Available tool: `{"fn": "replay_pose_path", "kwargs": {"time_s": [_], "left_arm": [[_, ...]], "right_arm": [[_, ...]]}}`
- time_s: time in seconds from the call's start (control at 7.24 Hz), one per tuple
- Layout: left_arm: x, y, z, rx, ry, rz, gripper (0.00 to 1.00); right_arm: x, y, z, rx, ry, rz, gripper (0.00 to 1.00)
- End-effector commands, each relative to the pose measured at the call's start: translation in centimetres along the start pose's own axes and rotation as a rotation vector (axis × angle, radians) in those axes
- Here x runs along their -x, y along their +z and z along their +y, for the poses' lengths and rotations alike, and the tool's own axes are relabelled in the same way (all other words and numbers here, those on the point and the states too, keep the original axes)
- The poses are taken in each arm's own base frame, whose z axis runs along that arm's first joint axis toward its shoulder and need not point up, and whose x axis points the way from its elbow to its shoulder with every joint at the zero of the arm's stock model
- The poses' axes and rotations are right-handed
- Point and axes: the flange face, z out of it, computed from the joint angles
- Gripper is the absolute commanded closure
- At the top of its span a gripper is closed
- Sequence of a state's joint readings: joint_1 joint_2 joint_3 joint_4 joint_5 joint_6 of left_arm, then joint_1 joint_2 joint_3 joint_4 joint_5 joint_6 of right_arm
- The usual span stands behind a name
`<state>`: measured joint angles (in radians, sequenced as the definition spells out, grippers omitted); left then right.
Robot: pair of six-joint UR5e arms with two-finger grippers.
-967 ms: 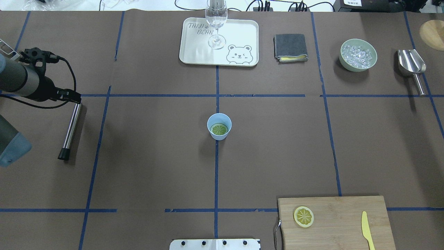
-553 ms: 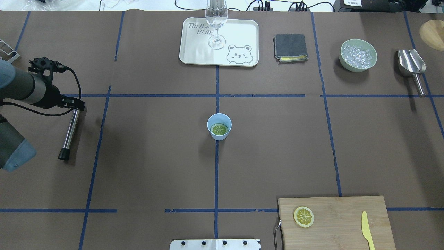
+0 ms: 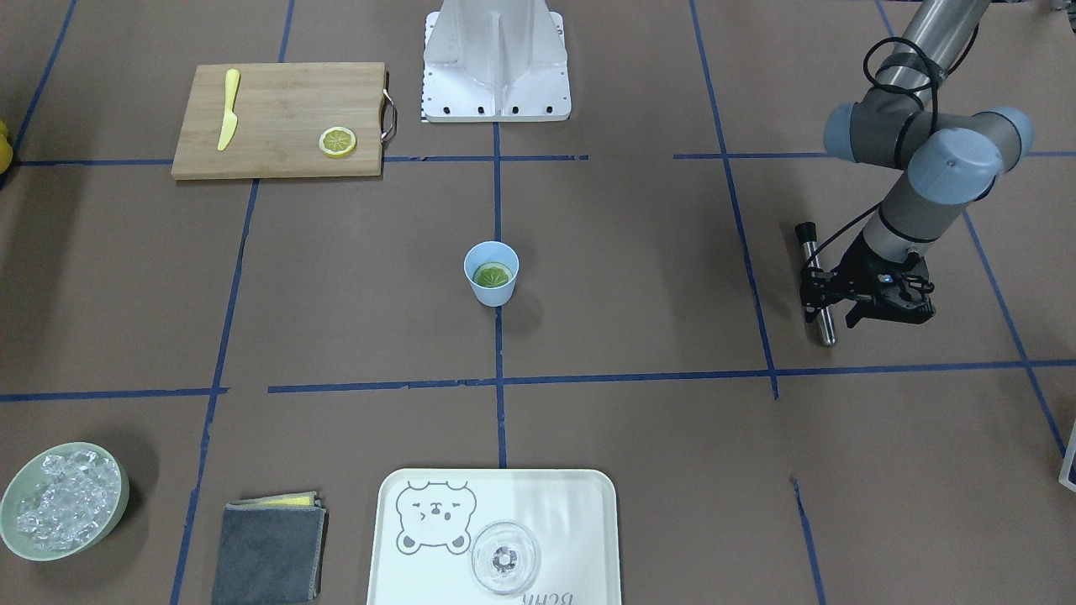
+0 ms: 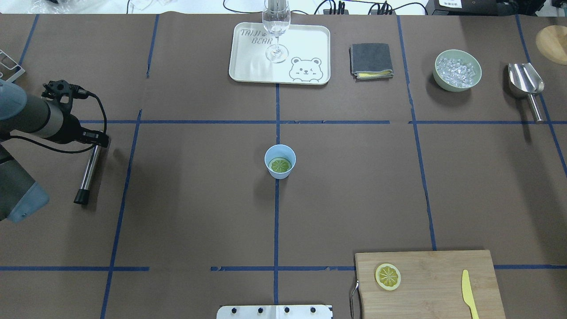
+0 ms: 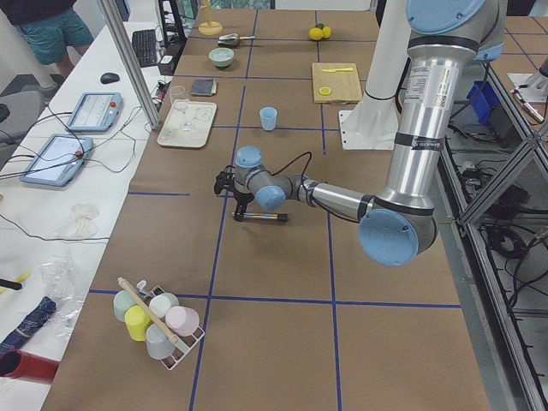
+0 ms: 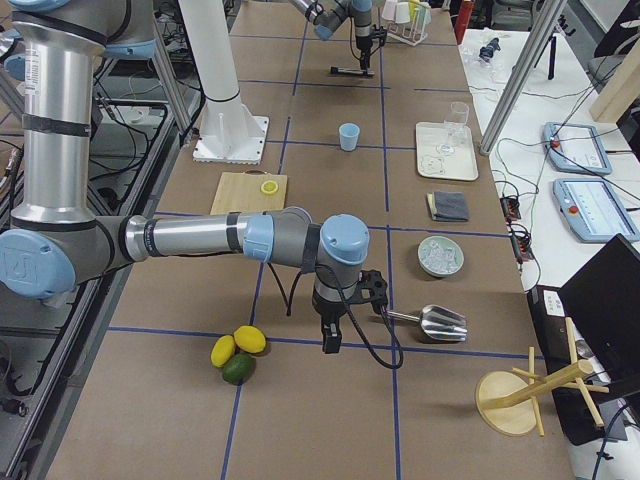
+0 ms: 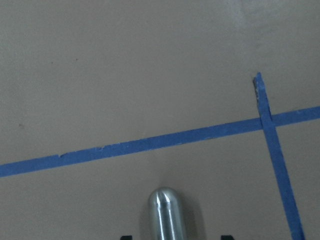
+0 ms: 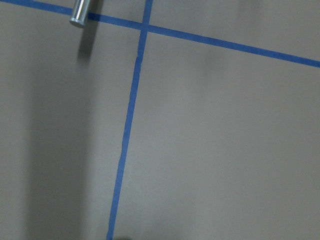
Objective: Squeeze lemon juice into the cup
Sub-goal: 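Move the left gripper to the metal muddler and grasp its top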
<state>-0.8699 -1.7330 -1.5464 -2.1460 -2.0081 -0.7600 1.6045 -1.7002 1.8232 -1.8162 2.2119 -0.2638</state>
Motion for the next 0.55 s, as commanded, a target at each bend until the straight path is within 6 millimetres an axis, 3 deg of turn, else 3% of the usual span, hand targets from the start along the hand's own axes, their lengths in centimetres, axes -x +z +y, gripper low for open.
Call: {"fn": "replay_pose_path", "kwargs": {"time_s": [0.0, 0.14, 0.28, 0.41], "left_arm": [[-0.02, 0.43, -0.01, 0.006, 0.0, -0.003, 0.34], [-0.02, 0.43, -0.01, 0.006, 0.0, -0.003, 0.35], [-0.15, 0.41, 0.03, 0.007, 0.002, -0.001, 0.43], [-0.28, 0.33, -0.05, 0.005, 0.005, 0.001, 0.74]], "right_arm": [[0.03, -0.05, -0.03, -0.001, -0.001, 0.0, 0.0], [0.03, -0.05, -0.03, -0.001, -0.001, 0.0, 0.0], [0.05, -0.11, -0.1, -0.002, 0.0, 0.0, 0.0], [0.05, -0.11, -0.1, -0.002, 0.0, 0.0, 0.0]]}}
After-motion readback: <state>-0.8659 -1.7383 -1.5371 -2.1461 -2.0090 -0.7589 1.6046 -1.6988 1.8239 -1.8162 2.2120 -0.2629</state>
